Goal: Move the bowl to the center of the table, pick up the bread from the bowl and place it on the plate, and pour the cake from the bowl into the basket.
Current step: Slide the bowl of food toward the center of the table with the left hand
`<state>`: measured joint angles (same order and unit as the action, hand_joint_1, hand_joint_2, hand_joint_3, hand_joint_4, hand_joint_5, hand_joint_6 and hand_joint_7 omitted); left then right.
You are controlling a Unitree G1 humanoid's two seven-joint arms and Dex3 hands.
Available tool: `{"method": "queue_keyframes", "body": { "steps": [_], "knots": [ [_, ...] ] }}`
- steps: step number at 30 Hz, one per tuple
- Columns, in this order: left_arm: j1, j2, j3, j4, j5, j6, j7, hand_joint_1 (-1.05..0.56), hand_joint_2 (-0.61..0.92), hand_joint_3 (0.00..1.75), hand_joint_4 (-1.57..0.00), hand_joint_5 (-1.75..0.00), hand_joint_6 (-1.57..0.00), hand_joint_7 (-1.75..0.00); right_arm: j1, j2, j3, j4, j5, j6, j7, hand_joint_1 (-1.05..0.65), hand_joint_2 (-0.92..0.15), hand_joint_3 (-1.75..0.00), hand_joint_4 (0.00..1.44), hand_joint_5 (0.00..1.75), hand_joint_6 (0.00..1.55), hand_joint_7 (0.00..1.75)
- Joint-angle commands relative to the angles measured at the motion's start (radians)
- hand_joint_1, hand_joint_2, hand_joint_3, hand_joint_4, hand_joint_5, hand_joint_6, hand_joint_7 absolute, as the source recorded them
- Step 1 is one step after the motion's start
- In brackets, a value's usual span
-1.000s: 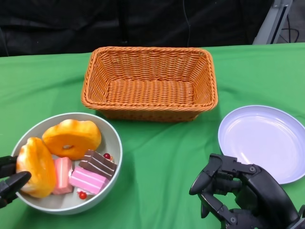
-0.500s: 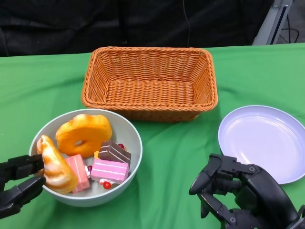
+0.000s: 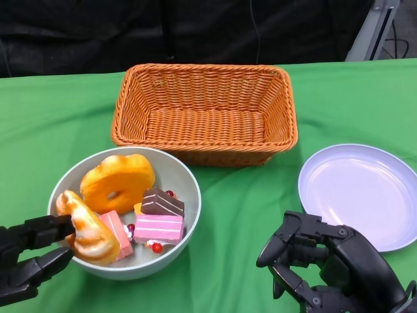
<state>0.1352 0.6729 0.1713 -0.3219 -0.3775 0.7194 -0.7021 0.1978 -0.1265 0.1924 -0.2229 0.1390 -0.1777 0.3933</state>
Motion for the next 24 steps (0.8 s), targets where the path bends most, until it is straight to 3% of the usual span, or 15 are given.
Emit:
{"method": "queue_keyframes", "body": {
  "steps": [1, 24],
  "knots": [
    [-0.008, 0.036, 0.003, 0.023, 0.022, -0.029, -0.009, -0.82, 0.92, 0.52, 0.00, 0.00, 0.00, 0.00, -0.001, -0.004, -0.003, -0.001, -0.003, -0.003, -0.005, -0.20, -0.73, -0.72, 0.71, 1.60, 0.72, 1.23],
    [-0.046, 0.067, 0.071, 0.104, 0.076, -0.059, 0.046, -0.80, 0.92, 0.46, 0.00, 0.00, 0.00, 0.00, -0.003, -0.002, -0.004, 0.006, -0.008, -0.015, -0.009, -0.21, -0.72, -0.72, 0.71, 1.61, 0.73, 1.23]
  ]
}}
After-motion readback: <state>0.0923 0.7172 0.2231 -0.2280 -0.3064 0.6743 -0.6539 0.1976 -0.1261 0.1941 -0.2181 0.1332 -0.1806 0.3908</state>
